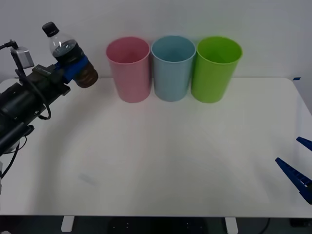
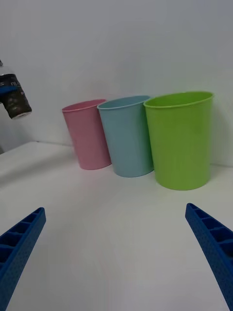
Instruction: Grasp the object on the table and drop it into the matching bin: aluminum can to the light blue bin, PET bottle to the pink bin.
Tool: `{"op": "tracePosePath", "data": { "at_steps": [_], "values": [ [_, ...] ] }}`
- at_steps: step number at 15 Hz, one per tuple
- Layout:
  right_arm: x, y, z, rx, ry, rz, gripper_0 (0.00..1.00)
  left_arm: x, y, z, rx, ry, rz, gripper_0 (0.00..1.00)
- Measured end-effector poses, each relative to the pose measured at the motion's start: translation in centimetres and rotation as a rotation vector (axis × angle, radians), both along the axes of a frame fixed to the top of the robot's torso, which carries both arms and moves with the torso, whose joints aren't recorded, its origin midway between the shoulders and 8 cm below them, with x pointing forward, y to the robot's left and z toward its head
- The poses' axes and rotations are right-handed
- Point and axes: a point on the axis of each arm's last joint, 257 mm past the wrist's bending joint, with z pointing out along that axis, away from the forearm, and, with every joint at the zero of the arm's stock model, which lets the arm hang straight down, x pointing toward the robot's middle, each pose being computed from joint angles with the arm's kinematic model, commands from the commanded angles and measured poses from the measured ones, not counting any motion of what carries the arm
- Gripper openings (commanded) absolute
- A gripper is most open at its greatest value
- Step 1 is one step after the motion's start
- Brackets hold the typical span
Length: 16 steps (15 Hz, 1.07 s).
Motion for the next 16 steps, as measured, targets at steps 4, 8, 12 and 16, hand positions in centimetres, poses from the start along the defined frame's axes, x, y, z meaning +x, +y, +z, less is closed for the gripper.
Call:
{"op": "tracePosePath", "data": {
  "at_steps": [4, 8, 12, 16],
  "values": [
    [0.0, 0.0, 0.0, 0.000, 0.000, 0.000, 1.00, 2.3, -3.6, 3.2, -0.008, 0.010, -0.030, 0.00],
    [0.0, 0.0, 0.0, 0.000, 0.000, 0.000, 1.00, 5.3, -7.1, 4.2, 0.021, 0.032, -0.059, 0.00],
    [0.0, 0.0, 0.0, 0.000, 0.000, 0.000, 1.00, 8.6, -8.6, 5.1, 0.094, 0.021, -0.044, 0.00],
    [0.0, 0.0, 0.0, 0.000, 0.000, 0.000, 1.00, 11.4, -9.1, 5.1, 0.165, 0.012, 0.014, 0.00]
  ]
}}
